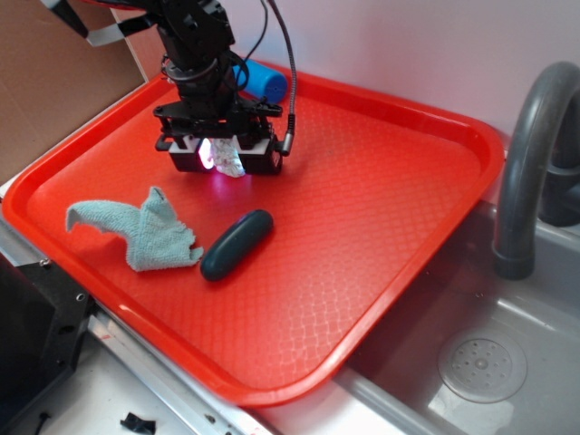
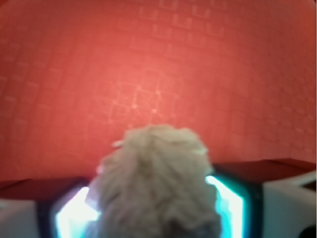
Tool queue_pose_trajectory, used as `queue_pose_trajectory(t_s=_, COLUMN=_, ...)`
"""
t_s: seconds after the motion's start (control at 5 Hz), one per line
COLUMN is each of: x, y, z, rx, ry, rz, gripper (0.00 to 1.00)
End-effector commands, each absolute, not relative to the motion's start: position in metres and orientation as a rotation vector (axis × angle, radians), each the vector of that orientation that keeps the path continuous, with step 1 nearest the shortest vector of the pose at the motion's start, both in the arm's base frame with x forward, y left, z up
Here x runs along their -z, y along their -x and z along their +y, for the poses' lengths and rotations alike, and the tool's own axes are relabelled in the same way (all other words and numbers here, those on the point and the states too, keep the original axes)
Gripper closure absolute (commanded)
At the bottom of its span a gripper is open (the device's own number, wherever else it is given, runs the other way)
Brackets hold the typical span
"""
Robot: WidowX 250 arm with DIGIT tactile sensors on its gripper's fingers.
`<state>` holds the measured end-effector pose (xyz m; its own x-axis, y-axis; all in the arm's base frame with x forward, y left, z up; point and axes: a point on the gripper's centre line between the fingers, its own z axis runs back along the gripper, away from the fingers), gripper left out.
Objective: Grab the white paper.
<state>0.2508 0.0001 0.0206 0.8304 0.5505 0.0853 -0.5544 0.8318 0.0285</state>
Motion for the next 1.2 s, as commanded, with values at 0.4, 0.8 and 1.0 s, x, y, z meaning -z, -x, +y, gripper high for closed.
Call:
queue_pose_trajectory(t_s=0.4, x=-0.130, y=-0.225, z=0.003, rx=-0.283, ry=0.051, rz=0.025, gripper=1.00)
queue_pose_trajectory(t_s=0.8, x=-0.206, y=-0.180, z=-0.011, rx=-0.048, ry=0.127, rz=-0.057, gripper=1.00)
queue_pose_trajectory(t_s=1.0, x=-0.221, y=-0.165, z=-0.012, rx=-0.034, ry=0.067, rz=-0.082, gripper=1.00)
